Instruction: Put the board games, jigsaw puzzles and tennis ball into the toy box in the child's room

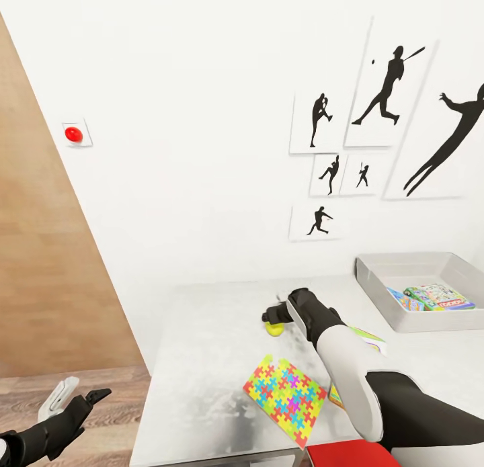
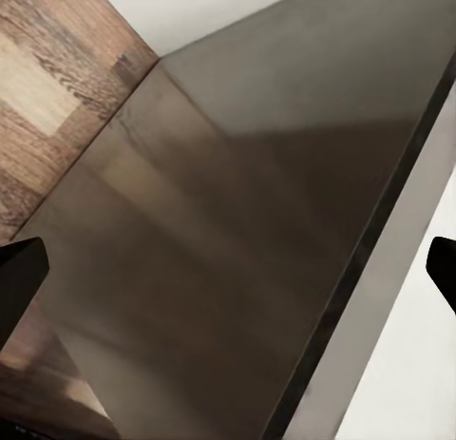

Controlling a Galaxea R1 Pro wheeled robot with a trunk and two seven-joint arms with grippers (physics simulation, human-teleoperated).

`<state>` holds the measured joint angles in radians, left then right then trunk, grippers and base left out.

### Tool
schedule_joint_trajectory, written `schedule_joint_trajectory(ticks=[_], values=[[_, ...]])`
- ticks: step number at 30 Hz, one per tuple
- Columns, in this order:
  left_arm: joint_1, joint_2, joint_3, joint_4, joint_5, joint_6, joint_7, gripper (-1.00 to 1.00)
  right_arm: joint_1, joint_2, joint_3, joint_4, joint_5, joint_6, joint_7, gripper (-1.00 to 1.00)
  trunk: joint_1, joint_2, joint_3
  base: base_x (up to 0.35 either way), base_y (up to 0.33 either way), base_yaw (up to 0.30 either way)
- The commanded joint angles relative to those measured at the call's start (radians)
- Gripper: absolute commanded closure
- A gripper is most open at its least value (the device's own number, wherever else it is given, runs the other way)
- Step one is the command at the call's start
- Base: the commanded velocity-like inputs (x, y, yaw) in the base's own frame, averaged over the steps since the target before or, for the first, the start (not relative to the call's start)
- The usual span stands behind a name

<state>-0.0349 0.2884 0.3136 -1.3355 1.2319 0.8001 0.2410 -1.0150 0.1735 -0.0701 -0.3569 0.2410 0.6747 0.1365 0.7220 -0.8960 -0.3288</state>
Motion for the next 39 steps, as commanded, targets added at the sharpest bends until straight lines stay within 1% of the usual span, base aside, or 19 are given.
schedule_joint_trajectory(ticks=[1,6,17,38,39], values=[[-0.001,0.000,0.001,-0.001,0.010,0.004,0.009,-1.00,-0.001,0.001,-0.007,-0.002,0.011,0.004,0.022,-1.00,0.000,-0.001,-0.001,0.000,0.000,0.000],[0.000,0.000,0.001,-0.001,0.010,0.004,0.009,-1.00,-0.001,0.001,-0.007,-0.002,0.011,0.004,0.045,-1.00,0.000,-0.001,-0.001,0.000,0.000,0.000],[0.000,0.000,0.001,-0.001,0.009,0.004,0.009,-1.00,-0.001,0.001,-0.007,-0.002,0.011,0.005,0.047,-1.00,0.000,-0.001,-0.001,0.000,0.000,0.000],[-0.001,0.001,0.001,-0.001,0.009,0.004,0.010,-1.00,0.000,0.001,-0.011,-0.001,0.010,0.005,0.038,-1.00,0.081,-0.148,-0.067,0.000,0.000,0.000],[-0.001,0.001,0.001,-0.001,0.010,0.004,0.009,-1.00,0.000,0.001,-0.011,-0.001,0.010,0.005,0.038,-1.00,0.081,-0.148,-0.067,0.000,0.000,0.000]])
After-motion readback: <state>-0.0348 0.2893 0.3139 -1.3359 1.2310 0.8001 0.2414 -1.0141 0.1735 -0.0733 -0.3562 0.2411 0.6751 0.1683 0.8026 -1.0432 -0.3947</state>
